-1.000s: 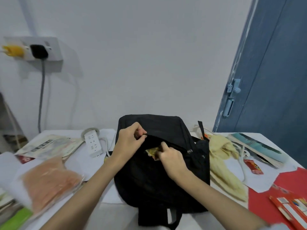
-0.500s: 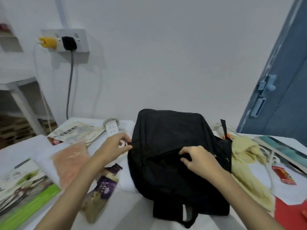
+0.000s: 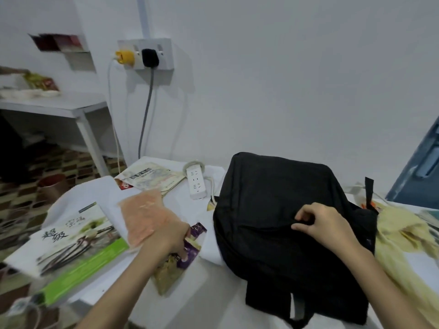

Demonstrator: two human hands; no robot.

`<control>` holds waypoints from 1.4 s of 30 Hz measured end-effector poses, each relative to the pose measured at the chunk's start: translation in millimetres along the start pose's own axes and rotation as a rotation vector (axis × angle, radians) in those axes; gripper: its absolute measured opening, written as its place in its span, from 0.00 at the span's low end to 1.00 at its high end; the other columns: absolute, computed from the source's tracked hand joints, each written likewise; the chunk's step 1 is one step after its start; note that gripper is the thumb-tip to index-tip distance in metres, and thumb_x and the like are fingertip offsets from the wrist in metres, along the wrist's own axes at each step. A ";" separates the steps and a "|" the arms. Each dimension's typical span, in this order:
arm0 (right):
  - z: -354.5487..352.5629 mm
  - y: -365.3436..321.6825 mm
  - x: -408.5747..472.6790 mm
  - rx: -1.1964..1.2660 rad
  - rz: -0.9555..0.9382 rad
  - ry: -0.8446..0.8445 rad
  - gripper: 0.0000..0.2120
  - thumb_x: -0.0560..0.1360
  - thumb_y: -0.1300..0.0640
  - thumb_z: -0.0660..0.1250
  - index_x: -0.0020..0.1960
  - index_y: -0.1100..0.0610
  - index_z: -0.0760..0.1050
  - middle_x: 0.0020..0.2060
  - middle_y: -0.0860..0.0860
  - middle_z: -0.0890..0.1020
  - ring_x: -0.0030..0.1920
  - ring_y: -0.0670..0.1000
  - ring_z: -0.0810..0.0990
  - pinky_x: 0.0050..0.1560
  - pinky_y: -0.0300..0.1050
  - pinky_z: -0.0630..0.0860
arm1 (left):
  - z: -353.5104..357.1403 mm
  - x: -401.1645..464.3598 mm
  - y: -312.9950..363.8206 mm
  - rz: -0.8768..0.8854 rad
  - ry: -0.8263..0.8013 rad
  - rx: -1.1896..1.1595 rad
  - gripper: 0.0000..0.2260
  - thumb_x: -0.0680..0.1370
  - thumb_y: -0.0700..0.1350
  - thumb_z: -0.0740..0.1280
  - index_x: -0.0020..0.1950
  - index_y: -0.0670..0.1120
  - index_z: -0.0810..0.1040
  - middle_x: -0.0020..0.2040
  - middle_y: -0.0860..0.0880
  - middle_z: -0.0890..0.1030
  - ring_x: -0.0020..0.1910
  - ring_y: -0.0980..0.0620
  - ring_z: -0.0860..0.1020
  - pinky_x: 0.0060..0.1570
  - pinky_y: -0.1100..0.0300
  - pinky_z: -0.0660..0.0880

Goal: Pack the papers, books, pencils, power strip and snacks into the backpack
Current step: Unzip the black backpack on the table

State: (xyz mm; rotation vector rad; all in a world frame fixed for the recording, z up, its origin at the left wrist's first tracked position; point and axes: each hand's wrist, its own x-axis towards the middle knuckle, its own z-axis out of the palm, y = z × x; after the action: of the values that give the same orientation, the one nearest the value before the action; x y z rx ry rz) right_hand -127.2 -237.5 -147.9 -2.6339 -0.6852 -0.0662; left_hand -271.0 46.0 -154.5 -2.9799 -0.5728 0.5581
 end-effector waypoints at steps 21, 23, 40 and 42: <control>-24.0 -0.4 35.5 0.266 0.024 0.086 0.03 0.72 0.54 0.71 0.41 0.52 0.80 0.32 0.47 0.79 0.28 0.48 0.79 0.28 0.36 0.75 | -8.1 11.6 158.1 0.469 0.660 -0.480 0.15 0.70 0.39 0.71 0.51 0.49 0.69 0.52 0.48 0.72 0.43 0.48 0.76 0.40 0.52 0.78; -23.1 2.4 34.8 0.272 0.022 0.085 0.03 0.72 0.53 0.71 0.42 0.52 0.80 0.32 0.47 0.79 0.29 0.48 0.79 0.27 0.36 0.75 | -2.3 9.7 161.0 0.529 0.809 -0.243 0.19 0.63 0.44 0.76 0.50 0.49 0.76 0.50 0.49 0.78 0.41 0.49 0.78 0.34 0.57 0.78; -24.6 13.3 37.8 0.214 -0.030 0.148 0.04 0.71 0.49 0.71 0.41 0.48 0.81 0.40 0.44 0.82 0.43 0.46 0.79 0.47 0.48 0.77 | -33.0 38.1 198.9 0.370 0.132 -0.048 0.30 0.81 0.58 0.48 0.77 0.44 0.45 0.78 0.45 0.48 0.76 0.45 0.51 0.72 0.51 0.53; -26.8 17.3 35.4 0.189 -0.034 0.118 0.05 0.70 0.46 0.71 0.40 0.46 0.80 0.37 0.43 0.82 0.41 0.43 0.78 0.45 0.44 0.76 | -37.4 16.8 183.6 0.516 0.246 -0.128 0.27 0.80 0.57 0.53 0.76 0.45 0.56 0.75 0.45 0.60 0.73 0.47 0.60 0.69 0.53 0.60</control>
State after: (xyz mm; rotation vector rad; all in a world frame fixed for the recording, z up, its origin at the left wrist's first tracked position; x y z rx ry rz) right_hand -86.4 -245.9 -124.9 -2.4172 -0.6625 -0.1578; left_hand -179.1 -118.0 -147.5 -3.2469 0.1950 0.1680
